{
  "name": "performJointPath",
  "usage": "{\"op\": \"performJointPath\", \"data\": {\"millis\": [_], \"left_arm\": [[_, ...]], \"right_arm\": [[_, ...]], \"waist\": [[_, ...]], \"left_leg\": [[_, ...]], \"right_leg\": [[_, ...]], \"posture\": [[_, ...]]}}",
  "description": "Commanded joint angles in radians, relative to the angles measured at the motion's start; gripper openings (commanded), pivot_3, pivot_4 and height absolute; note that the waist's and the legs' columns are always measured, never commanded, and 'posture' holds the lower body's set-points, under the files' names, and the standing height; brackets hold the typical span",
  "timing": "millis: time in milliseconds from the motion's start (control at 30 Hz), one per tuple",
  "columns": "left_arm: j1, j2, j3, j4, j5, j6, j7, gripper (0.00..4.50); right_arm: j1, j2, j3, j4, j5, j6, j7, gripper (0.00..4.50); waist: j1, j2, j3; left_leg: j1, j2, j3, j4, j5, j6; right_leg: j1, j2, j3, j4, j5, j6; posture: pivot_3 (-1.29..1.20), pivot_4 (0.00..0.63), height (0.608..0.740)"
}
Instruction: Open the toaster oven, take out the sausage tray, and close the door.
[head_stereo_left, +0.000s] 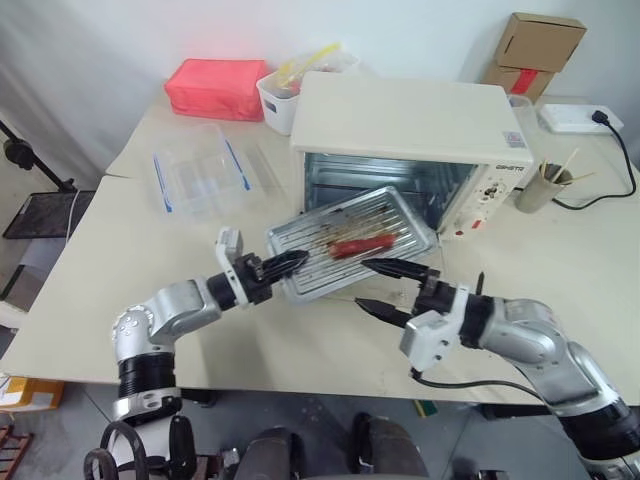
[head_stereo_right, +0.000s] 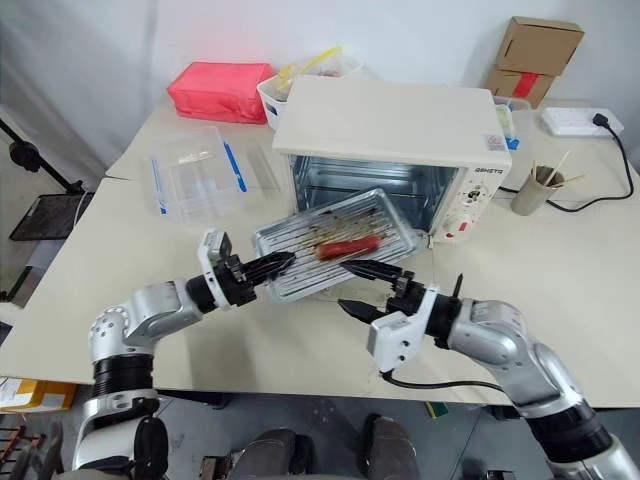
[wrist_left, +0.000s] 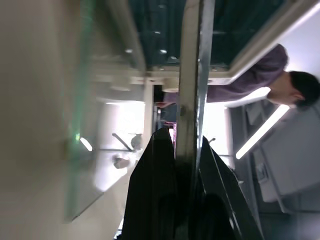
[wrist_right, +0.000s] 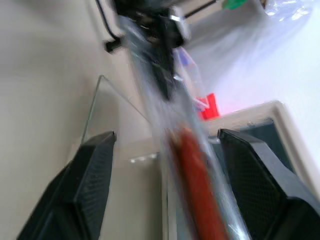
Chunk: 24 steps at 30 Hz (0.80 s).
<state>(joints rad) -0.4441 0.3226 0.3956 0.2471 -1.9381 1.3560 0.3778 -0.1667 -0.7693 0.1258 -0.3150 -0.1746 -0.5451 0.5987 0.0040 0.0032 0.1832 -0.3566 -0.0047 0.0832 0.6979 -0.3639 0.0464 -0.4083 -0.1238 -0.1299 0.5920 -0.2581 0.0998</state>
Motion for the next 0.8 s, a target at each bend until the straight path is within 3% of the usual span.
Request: {"op": "performJointPath", "data": {"millis": [33, 167, 233, 367, 500, 800], "left_arm": [[0.072, 0.107, 0.052, -0.081, -0.034, 0.047, -0.135, 0.00], [0.196, 0.247, 0.072, -0.152, -0.034, 0.067, -0.333, 0.00], [0.272, 0.288, 0.120, -0.167, -0.034, 0.050, -0.398, 0.00], [0.438, 0.351, 0.161, -0.217, -0.034, 0.024, -0.489, 0.00], [0.556, 0.342, 0.210, -0.252, -0.034, -0.024, -0.530, 0.00], [0.725, 0.111, 0.336, -0.391, -0.034, -0.195, -0.439, 0.00]], "right_arm": [[0.073, -0.051, -0.114, -0.011, 0.133, -0.043, 0.025, 3.03], [0.146, -0.093, -0.199, 0.095, 0.210, -0.096, 0.059, 1.85], [0.190, -0.131, -0.211, 0.204, 0.307, -0.072, 0.153, 1.07], [0.179, -0.121, -0.226, 0.342, 0.426, -0.013, 0.234, 0.03], [0.143, -0.092, -0.200, 0.440, 0.476, 0.035, 0.322, 0.03], [0.011, 0.041, -0.143, 0.623, 0.567, 0.169, 0.540, 0.03]], "waist": [[-0.002, 0.000, 0.000], [-0.006, 0.000, 0.000], [-0.003, 0.000, 0.000], [-0.006, 0.001, 0.001], [-0.007, 0.002, 0.002], [-0.006, 0.004, 0.002]], "left_leg": [[0.000, 0.000, 0.000, 0.000, 0.000, 0.000], [0.002, 0.001, 0.001, -0.002, -0.001, -0.001], [0.002, 0.001, 0.003, -0.001, -0.001, -0.001], [0.003, 0.001, 0.003, -0.002, -0.001, -0.002], [0.005, 0.002, 0.003, -0.002, -0.002, -0.004], [0.004, 0.003, 0.004, -0.002, -0.004, -0.005]], "right_leg": [[0.000, 0.000, 0.000, 0.000, 0.000, 0.000], [0.000, 0.001, 0.002, 0.000, -0.001, -0.001], [0.000, 0.001, 0.004, 0.000, -0.001, -0.002], [0.001, -0.006, 0.005, 0.000, -0.001, -0.002], [0.000, -0.008, 0.005, -0.001, -0.003, -0.005], [-0.002, -0.009, 0.005, -0.001, -0.003, -0.006]], "posture": [[0.00, 0.150, 0.740], [0.00, 0.150, 0.740], [0.00, 0.150, 0.740], [0.00, 0.150, 0.740], [0.00, 0.150, 0.740], [0.00, 0.150, 0.740]]}}
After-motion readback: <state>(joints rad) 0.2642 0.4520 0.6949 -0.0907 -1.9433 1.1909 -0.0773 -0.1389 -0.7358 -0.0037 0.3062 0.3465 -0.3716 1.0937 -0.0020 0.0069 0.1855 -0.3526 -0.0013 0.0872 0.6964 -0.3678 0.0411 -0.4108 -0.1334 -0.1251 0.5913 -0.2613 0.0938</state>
